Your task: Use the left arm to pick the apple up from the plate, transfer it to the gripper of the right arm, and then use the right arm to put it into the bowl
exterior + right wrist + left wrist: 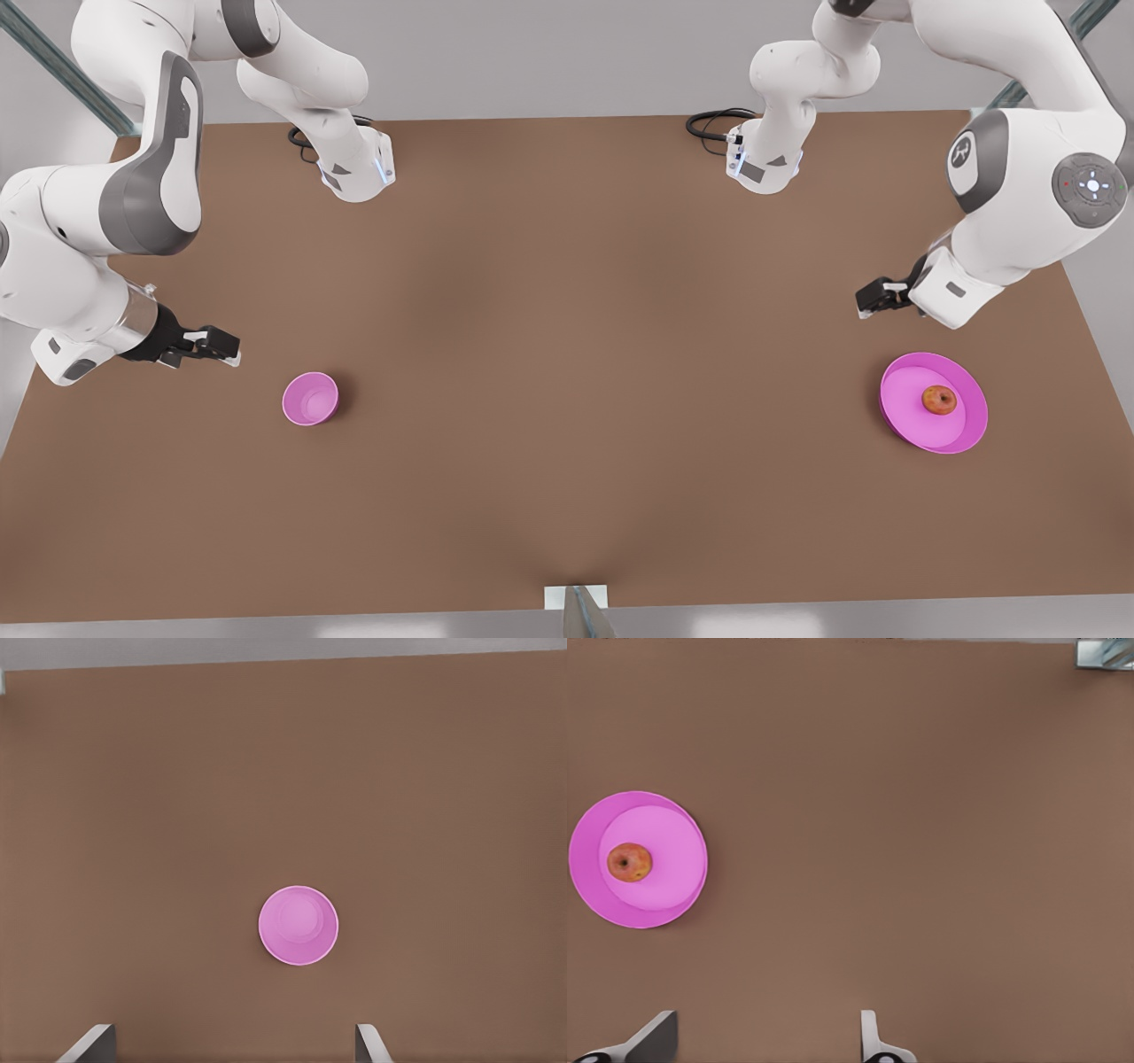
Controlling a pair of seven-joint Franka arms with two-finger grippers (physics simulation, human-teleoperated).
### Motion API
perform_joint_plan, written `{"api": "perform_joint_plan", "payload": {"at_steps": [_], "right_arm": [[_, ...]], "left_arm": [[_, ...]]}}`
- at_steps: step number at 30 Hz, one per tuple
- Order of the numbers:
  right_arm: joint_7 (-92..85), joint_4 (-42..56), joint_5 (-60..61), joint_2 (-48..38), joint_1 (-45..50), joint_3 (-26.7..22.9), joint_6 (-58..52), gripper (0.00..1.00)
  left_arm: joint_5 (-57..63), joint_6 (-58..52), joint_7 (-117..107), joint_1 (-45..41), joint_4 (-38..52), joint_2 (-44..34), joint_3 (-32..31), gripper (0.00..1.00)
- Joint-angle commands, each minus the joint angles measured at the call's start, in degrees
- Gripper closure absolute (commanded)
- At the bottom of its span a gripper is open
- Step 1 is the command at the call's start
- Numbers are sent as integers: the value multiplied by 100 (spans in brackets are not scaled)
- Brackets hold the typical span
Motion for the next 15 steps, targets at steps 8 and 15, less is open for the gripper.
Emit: {"api": "perform_joint_plan", "payload": {"at_steps": [8,15], "right_arm": [[-13,3,4,-7,-9,-8,5,0],[13,3,13,-7,0,1,5,0]], "left_arm": [[-78,2110,1586,1185,-591,992,87,0],[-78,4458,4198,2372,-1700,1712,87,0]]}}
